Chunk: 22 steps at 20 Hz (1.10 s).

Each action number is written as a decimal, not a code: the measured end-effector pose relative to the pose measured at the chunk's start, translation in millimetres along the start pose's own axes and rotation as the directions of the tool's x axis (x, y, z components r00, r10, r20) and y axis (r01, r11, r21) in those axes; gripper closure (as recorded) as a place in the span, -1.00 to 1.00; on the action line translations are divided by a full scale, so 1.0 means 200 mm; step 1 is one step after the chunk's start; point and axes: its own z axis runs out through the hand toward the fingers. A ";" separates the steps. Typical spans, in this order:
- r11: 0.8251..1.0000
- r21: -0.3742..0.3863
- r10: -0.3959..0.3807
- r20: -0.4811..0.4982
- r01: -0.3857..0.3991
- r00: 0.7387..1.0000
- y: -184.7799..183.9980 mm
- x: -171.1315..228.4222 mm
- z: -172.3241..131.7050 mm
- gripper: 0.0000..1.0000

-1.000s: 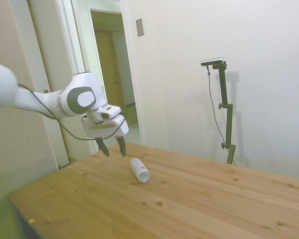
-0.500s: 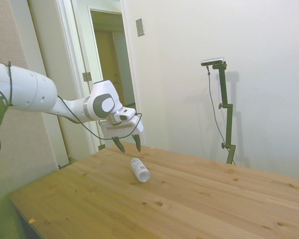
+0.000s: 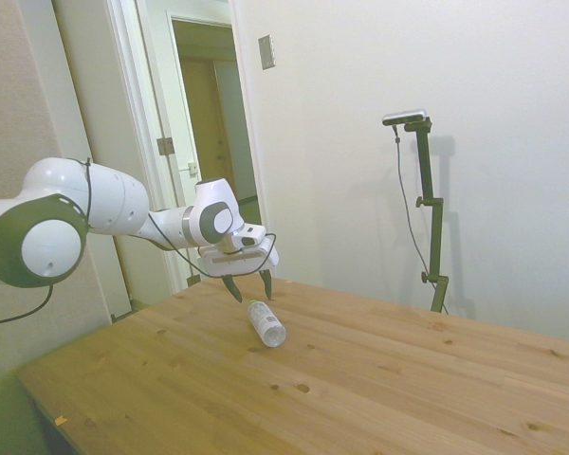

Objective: Stand the water bottle

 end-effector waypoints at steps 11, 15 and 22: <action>0.998 -0.024 -0.058 0.068 0.060 0.996 -0.09 0.03 0.07 1.00; 0.997 -0.033 -0.071 0.078 0.074 0.994 -0.08 0.04 0.10 1.00; 0.996 -0.040 -0.078 0.080 0.082 0.994 -0.06 0.06 0.14 1.00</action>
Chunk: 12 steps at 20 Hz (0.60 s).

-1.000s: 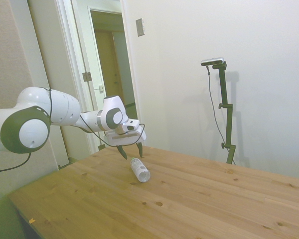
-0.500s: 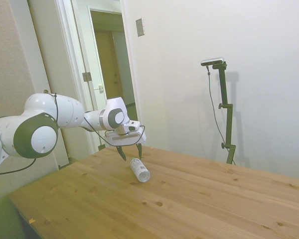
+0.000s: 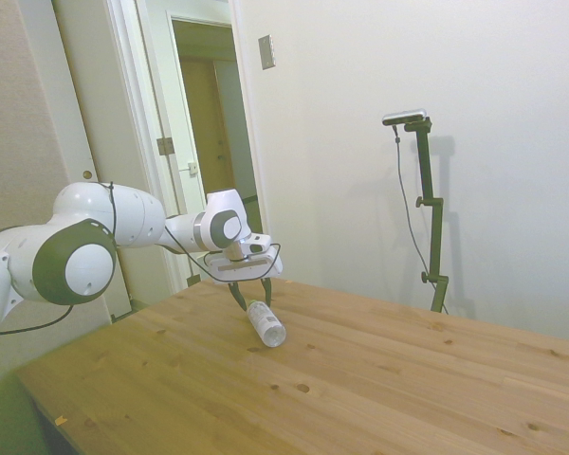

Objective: Stand the water bottle

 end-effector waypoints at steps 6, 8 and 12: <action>1.000 0.008 -0.005 0.012 0.005 1.000 0.01 0.00 0.01 1.00; 1.000 0.006 -0.002 0.018 0.002 1.000 0.02 0.01 0.01 1.00; 1.000 0.002 0.010 0.026 -0.010 1.000 0.04 0.03 0.01 1.00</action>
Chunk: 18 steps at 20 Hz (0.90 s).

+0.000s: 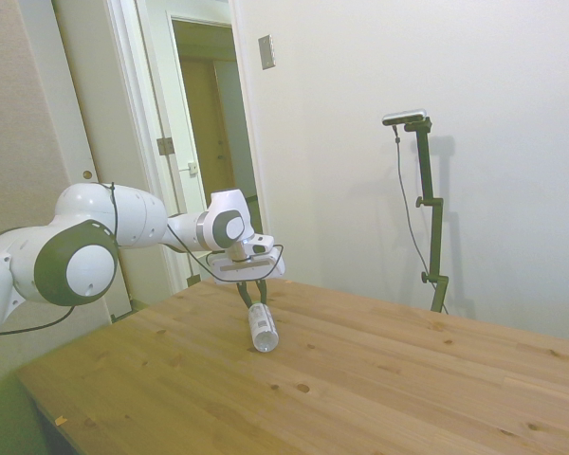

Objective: Stand the water bottle

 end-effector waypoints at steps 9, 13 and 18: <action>0.994 0.043 0.103 -0.066 -0.100 0.993 0.05 0.13 -0.20 1.00; 0.966 0.108 0.250 -0.140 -0.236 0.958 0.09 0.18 -0.50 1.00; 0.895 0.224 0.436 -0.256 -0.385 0.863 0.26 0.24 -0.85 1.00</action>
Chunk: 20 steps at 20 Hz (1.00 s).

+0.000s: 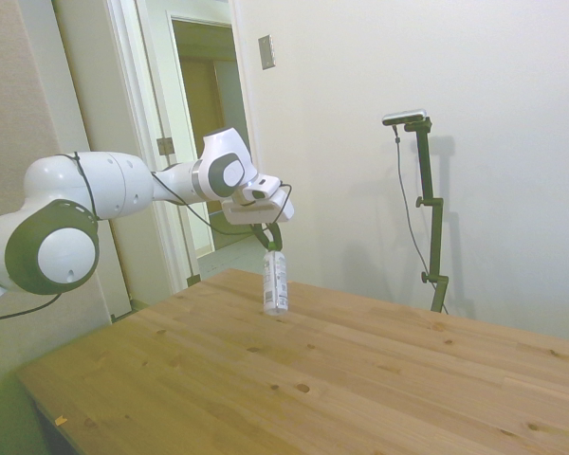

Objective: Stand the water bottle

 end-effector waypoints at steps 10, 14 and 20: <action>0.959 0.246 0.236 -0.404 -0.144 0.884 0.21 0.09 -0.08 1.00; 0.942 0.288 0.305 -0.518 -0.172 0.799 0.32 0.03 -0.15 1.00; 0.922 0.347 0.356 -0.580 -0.173 0.733 0.47 -0.01 -0.14 1.00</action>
